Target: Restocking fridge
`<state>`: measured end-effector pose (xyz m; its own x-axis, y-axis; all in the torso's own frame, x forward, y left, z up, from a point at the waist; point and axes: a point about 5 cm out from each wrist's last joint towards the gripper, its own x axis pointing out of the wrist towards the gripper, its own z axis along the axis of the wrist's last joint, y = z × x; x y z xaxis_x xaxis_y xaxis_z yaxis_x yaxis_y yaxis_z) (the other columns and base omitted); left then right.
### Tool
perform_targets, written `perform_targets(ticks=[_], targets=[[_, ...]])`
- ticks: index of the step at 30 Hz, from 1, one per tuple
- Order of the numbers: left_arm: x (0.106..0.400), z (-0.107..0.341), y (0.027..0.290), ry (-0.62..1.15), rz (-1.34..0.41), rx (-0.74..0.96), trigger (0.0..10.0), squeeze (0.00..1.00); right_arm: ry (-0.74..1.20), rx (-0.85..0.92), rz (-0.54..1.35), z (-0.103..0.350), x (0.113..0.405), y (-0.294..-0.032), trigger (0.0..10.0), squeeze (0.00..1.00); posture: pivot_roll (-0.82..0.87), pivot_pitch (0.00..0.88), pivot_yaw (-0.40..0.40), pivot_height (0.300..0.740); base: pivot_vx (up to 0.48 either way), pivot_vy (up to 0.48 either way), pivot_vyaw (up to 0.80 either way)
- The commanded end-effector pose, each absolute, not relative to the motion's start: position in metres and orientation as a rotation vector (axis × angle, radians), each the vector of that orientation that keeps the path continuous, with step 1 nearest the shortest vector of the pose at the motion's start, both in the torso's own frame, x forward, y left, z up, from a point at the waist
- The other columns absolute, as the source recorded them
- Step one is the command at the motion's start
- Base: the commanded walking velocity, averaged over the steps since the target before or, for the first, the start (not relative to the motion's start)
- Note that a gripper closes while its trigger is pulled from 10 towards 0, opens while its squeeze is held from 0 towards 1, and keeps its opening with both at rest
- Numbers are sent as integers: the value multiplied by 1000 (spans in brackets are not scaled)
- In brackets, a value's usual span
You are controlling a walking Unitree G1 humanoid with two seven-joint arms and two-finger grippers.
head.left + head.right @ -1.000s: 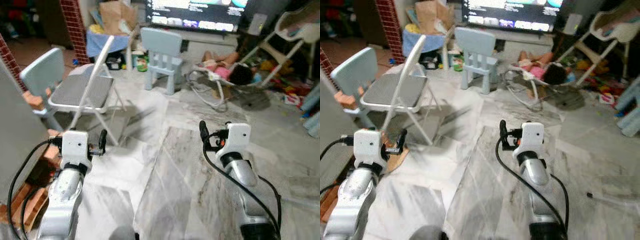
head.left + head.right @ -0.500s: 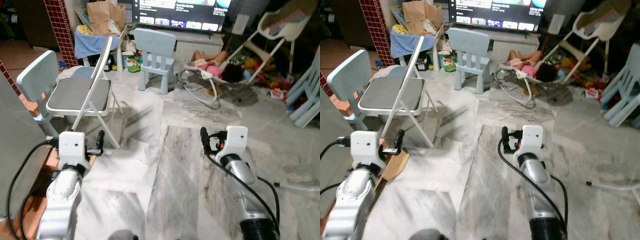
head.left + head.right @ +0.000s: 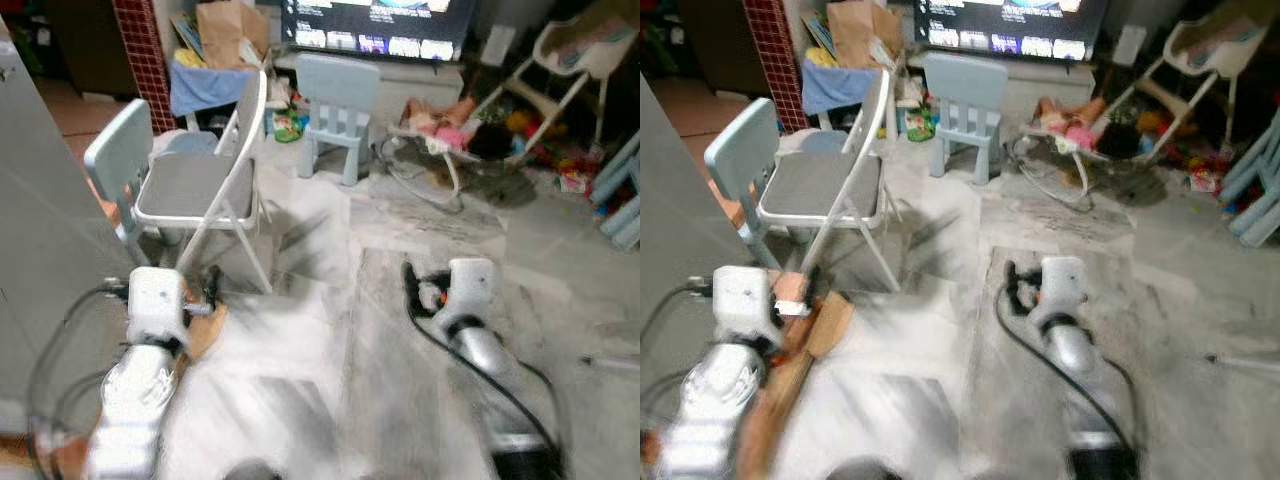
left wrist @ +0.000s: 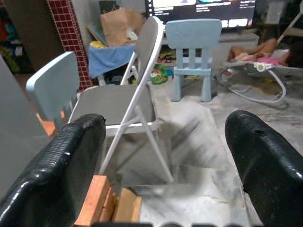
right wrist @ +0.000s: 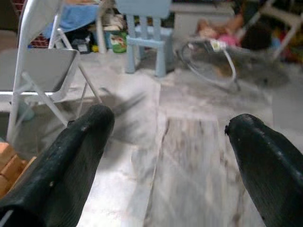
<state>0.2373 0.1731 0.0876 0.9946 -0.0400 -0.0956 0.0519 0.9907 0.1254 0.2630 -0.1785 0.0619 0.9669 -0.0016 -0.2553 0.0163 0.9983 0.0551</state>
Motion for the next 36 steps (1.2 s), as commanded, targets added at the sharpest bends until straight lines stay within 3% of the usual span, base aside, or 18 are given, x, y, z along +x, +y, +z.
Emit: perform_targets(ticks=[1, 7, 12, 17, 20, 23, 36], targets=[[238, 93, 177, 72, -36, 150, 10000, 0, 214, -13, 4, 71, 268, -173, 10000, 0, 128, 0, -45, 740, 0, 450, 0], [235, 91, 175, 76, -40, 157, 10000, 0, 221, 2, 45, 71, 269, -171, 10000, 0, 137, 0, -54, 740, 0, 443, 0], [238, 99, 173, 28, -50, 175, 10000, 0, 196, -4, 75, 76, 272, -168, 10000, 0, 144, 0, -63, 740, 0, 0, 95], [237, 101, 174, 14, -46, 175, 10000, 0, 202, -13, 71, 75, 272, -168, 10000, 0, 140, 0, -63, 740, 0, 0, 800], [233, 99, 174, 50, -61, 81, 10000, 0, 215, 20, 57, 73, 269, -168, 10000, 0, 135, 0, -61, 740, 0, 0, 800], [229, 100, 174, 45, -72, 126, 10000, 0, 229, 32, 41, 70, 263, -170, 10000, 0, 135, 0, -63, 740, 0, 0, 627], [228, 103, 177, 53, -75, 183, 10000, 0, 238, 24, -19, 75, 272, -178, 10000, 0, 149, 0, -75, 740, 0, 97, 0]])
